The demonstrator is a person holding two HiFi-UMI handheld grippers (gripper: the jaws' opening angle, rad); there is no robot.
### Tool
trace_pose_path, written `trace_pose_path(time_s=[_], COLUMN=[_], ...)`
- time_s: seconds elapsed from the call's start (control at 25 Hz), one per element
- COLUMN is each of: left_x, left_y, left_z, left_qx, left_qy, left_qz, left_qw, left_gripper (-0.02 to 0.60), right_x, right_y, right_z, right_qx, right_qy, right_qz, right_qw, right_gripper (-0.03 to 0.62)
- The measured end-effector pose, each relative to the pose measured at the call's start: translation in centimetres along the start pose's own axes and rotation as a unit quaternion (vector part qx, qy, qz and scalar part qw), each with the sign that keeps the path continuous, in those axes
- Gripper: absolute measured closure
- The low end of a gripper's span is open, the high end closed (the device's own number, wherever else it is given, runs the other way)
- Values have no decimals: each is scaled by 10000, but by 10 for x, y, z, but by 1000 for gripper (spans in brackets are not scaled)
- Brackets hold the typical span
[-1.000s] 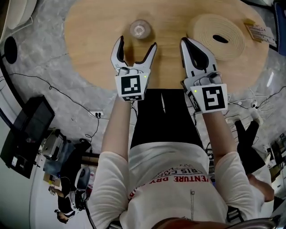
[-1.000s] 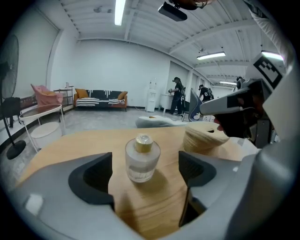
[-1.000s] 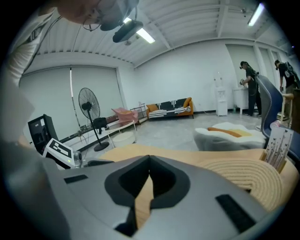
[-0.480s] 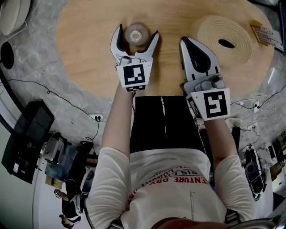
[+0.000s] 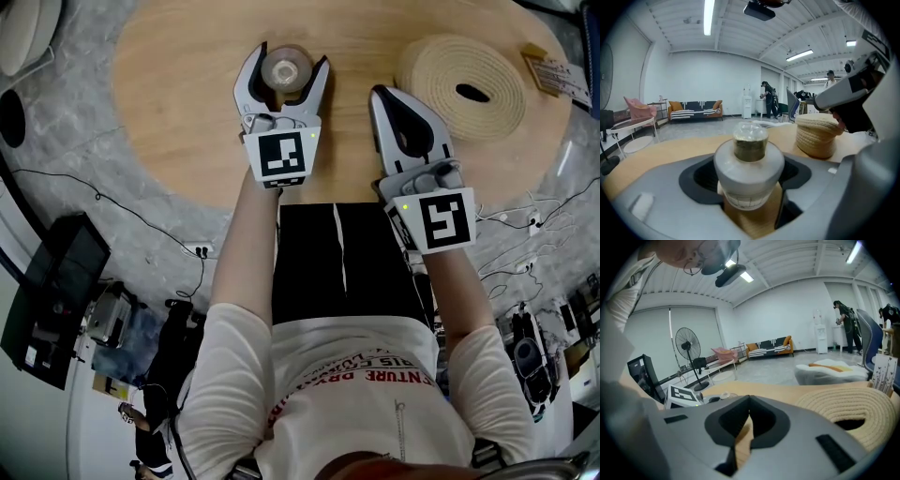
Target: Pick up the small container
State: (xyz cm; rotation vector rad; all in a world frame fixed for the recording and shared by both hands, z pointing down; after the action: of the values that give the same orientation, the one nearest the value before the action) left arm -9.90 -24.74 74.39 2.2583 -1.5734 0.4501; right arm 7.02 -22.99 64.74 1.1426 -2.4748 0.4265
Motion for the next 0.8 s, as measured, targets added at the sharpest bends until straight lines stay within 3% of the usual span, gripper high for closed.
trace_pose_path(time_s=[0.24, 0.48, 0.8], left_x=[1, -12, -58], left_y=[2, -1, -18], left_z=[2, 6, 66], left_qx=[110, -39, 115], left_qy=[82, 344, 332], left_qz=[-85, -235, -503], left_qw=[9999, 9991, 9981], left_gripper=[242, 242, 242], right_x=[-1, -5, -29], right_y=[0, 4, 17], right_z=[0, 8, 64], right_qx=[16, -8, -154], right_qy=[10, 85, -102], right_qz=[3, 88, 186], right_qw=[10000, 9999, 9997], right_gripper=[599, 599, 599])
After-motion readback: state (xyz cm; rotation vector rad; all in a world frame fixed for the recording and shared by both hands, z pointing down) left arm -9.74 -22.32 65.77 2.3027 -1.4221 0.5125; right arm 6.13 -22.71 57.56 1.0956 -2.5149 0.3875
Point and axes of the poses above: the fingertips, and each gripper's own axes: x forward along the fingers, y to its left, z out of its top, the point moved 9 cm from there along -x, backward along the fingers, and after that the axes turned 7 degrees about -x, right-handed, at the moved point
